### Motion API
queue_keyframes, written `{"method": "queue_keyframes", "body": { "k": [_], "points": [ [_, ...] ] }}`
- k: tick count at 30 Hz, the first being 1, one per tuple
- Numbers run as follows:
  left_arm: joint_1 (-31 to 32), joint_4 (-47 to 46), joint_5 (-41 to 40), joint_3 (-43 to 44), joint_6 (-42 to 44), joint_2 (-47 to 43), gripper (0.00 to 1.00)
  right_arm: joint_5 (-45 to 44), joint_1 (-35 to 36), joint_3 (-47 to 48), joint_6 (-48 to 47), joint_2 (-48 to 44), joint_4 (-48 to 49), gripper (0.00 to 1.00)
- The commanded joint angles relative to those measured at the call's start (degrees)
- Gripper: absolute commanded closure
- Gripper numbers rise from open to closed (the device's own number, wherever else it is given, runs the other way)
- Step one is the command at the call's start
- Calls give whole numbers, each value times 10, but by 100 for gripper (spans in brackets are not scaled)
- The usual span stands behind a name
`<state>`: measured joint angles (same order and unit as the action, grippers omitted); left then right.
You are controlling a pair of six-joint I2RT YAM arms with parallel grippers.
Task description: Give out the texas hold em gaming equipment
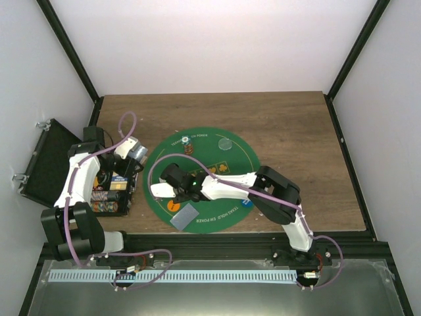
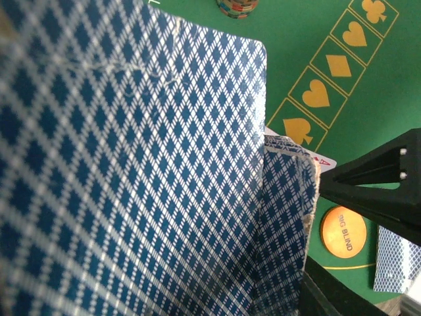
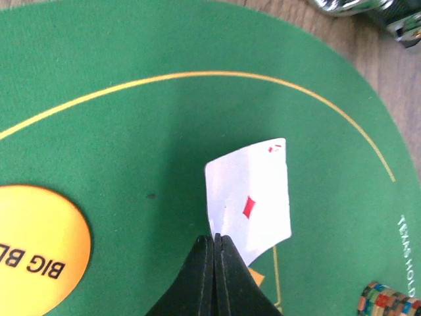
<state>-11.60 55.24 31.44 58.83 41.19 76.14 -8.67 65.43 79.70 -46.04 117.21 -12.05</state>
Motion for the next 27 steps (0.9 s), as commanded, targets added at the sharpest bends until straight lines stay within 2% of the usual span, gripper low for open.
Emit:
{"method": "queue_keyframes", "body": {
  "k": [1,13,20,24,27],
  "points": [
    [-3,8,21,20,10,7,52,-2,1,14,6,18,-27,99],
    [-3,15,27,22,16,7,51,17,3,25,23,17,-69,99],
    [-3,23,29,28,19,13,51,22,7,23,38,-2,-53,84],
    [-3,30,32,31,25,13,51,59,6,15,91,-54,-26,80],
    [-2,48,42,38,39,14,51,104,-8,-9,154,-116,3,70]
  ]
}}
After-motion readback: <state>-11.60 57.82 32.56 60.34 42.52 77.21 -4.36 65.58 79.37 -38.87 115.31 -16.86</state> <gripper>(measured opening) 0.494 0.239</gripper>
